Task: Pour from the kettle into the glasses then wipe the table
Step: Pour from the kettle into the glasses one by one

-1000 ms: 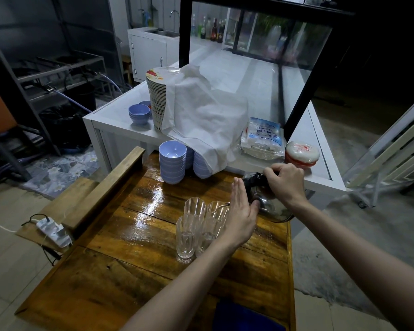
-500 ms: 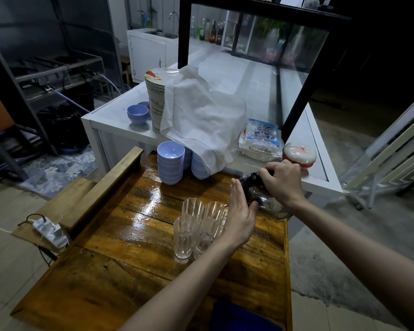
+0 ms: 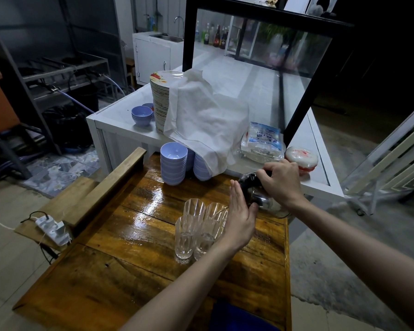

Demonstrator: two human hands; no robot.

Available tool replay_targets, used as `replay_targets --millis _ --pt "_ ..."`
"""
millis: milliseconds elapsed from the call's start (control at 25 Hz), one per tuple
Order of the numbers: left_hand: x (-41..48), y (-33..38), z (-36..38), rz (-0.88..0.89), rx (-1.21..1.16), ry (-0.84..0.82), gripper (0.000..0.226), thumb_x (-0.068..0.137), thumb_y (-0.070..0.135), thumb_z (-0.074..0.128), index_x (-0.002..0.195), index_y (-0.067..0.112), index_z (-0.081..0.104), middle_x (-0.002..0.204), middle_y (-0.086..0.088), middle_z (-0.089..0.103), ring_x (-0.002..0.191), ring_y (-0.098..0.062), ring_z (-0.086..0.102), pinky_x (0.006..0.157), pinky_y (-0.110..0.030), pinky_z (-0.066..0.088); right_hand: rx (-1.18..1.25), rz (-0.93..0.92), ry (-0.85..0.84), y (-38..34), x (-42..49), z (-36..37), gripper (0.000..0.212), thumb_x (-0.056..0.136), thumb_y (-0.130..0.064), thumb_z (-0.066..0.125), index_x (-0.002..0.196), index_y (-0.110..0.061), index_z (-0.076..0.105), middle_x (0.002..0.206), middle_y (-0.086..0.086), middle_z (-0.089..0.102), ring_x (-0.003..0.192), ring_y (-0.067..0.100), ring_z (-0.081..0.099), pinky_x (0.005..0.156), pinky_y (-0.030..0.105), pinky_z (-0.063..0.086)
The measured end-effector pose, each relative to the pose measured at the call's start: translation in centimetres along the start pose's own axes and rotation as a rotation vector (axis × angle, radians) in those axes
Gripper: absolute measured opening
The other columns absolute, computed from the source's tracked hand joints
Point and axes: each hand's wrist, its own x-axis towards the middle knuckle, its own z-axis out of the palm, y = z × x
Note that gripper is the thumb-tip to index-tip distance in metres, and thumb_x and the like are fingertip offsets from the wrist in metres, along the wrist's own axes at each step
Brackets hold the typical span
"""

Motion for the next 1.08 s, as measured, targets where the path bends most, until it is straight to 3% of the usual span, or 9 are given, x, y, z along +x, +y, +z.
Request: replay_targets --millis 240,440,600,800,960,1080 --pt "-0.1 0.2 -0.3 -0.003 0.010 0.003 0.071 0.102 0.041 0.026 0.146 0.019 -0.024 0.155 0.003 -0.031 0.142 -0.008 -0.027 0.117 -0.025 -0.011 0.018 0.011 0.006 -0.2 -0.1 -0.1 0.037 0.082 -0.035 0.047 0.068 -0.014 0.074 0.062 0.005 0.065 0.073 0.022 0.050 0.069 0.029 0.016" --pt "0.4 0.6 -0.6 0.004 0.031 -0.028 0.067 0.103 0.034 0.028 0.149 0.016 -0.017 0.158 0.002 -0.023 0.144 -0.009 -0.023 0.118 -0.026 -0.010 0.138 0.205 0.024 0.3 -1.2 -0.1 0.039 0.081 -0.037 0.046 0.053 -0.015 0.065 0.052 0.005 0.060 0.061 0.025 0.054 0.076 0.046 0.048" --pt "1.0 0.6 -1.0 0.044 0.097 -0.068 0.061 0.103 0.031 0.028 0.152 0.015 -0.006 0.161 0.000 -0.012 0.146 -0.009 -0.016 0.119 -0.026 -0.007 0.277 0.506 0.042 0.6 -3.2 0.0 0.040 0.081 -0.039 0.045 0.054 -0.014 0.062 0.055 0.001 0.061 0.065 0.027 0.058 0.082 0.046 0.048" --pt "1.3 0.7 -1.5 0.104 0.208 -0.118 0.056 0.104 0.029 0.028 0.153 0.012 0.006 0.162 -0.002 0.001 0.145 -0.005 -0.008 0.118 -0.023 -0.004 0.385 0.770 0.113 0.8 -5.8 0.5 0.044 0.088 -0.028 0.051 0.047 -0.013 0.052 0.046 -0.002 0.049 0.055 0.022 0.047 0.072 0.042 0.046" --pt "1.1 1.0 -2.7 0.152 0.253 -0.125 0.056 0.103 0.028 0.029 0.152 0.011 0.007 0.162 -0.003 0.002 0.149 -0.011 -0.004 0.120 -0.025 -0.002 0.445 0.796 0.141 0.2 -5.9 0.6 0.043 0.087 -0.025 0.052 0.046 -0.014 0.048 0.046 -0.002 0.046 0.056 0.022 0.045 0.059 0.036 0.036" --pt "1.3 0.6 -3.8 0.145 0.254 -0.068 0.057 0.103 0.028 0.029 0.152 0.012 0.006 0.162 -0.003 0.001 0.148 -0.009 -0.005 0.121 -0.026 -0.002 0.472 0.702 0.137 -0.6 -4.5 1.2 0.042 0.087 -0.027 0.052 0.046 -0.016 0.051 0.046 -0.004 0.048 0.056 0.021 0.047 0.062 0.035 0.038"
